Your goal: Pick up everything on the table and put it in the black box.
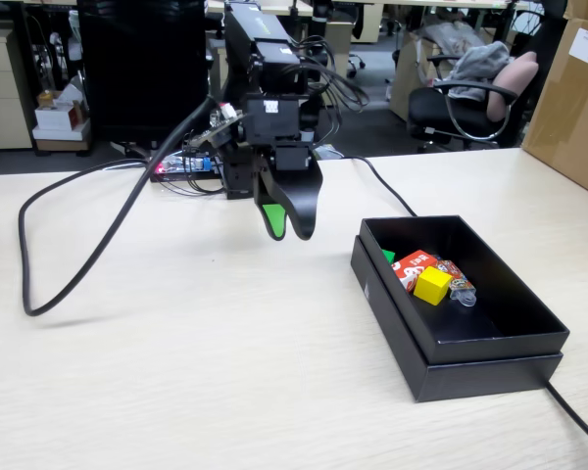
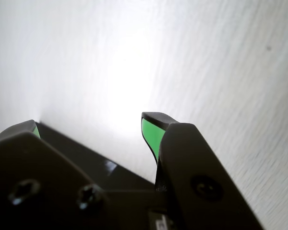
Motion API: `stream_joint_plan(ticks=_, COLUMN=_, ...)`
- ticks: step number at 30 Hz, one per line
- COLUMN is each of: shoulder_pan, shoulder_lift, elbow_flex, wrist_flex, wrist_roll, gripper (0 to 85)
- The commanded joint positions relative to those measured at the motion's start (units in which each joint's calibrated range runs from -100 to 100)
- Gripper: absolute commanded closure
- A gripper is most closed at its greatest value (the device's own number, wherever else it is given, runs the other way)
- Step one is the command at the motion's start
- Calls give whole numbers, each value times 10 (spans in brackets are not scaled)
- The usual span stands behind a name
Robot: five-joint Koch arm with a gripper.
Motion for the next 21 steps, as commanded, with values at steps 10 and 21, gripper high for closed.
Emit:
stream_joint_plan(ticks=10, shoulder_pan=15, shoulder_lift=-164, elbow_flex=-203, wrist_flex=128, wrist_roll=25, gripper=363)
stream_joint_plan(ticks=21, shoulder_pan=18, shoulder_lift=-197, elbow_flex=-401, wrist_flex=354, wrist_roll=42, gripper=356)
